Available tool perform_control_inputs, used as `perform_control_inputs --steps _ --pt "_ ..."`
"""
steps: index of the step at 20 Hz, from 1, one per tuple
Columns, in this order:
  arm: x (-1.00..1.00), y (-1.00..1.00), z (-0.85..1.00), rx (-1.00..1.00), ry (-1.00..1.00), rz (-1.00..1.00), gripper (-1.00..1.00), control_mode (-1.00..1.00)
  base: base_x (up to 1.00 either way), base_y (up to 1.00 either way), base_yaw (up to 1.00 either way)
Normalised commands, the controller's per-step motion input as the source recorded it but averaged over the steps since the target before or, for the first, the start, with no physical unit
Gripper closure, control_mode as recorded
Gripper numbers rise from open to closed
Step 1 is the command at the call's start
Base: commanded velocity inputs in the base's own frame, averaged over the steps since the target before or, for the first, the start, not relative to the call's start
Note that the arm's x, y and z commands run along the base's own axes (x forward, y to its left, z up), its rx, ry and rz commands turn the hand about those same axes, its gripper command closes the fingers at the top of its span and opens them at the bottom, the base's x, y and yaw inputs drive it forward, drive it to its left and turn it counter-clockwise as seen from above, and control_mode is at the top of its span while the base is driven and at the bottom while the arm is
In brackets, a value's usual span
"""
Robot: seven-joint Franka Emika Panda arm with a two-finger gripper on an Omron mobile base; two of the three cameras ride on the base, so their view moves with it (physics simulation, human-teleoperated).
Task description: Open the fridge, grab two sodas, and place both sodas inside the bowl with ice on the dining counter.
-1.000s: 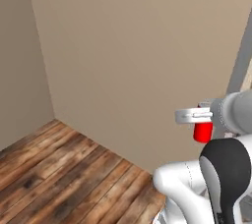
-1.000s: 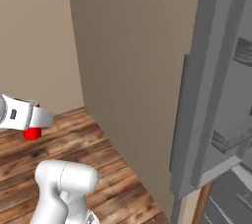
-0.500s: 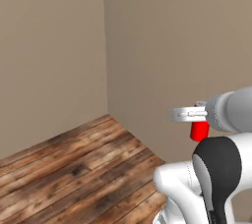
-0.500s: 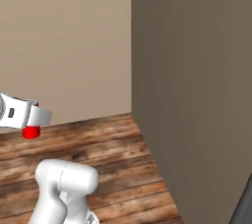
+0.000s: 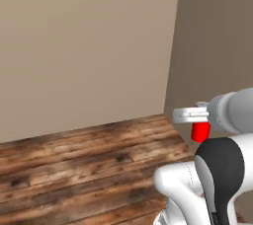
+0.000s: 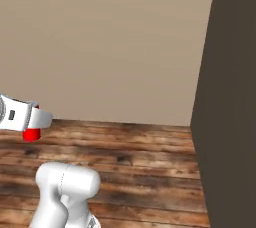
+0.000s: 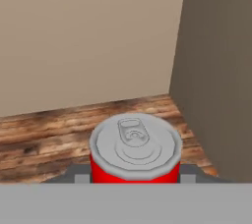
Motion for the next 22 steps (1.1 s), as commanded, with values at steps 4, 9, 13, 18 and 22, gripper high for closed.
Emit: perform_control_inputs --steps 4,9,13,18,22 --pt "0.00 0.00 0.00 0.00 0.00 0.00 1.00 1.00 0.46 0.10 0.55" --pt "0.00 0.00 0.00 0.00 0.00 0.00 1.00 1.00 0.75 0.00 0.51" --pt "0.00 0.00 0.00 0.00 0.00 0.00 1.00 1.00 0.79 0.00 0.53" --pt "0.00 0.00 0.00 0.00 0.00 0.00 1.00 1.00 0.86 -0.13 0.55" --pt "0.00 0.00 0.00 0.00 0.00 0.00 1.00 1.00 0.89 -0.14 0.55"
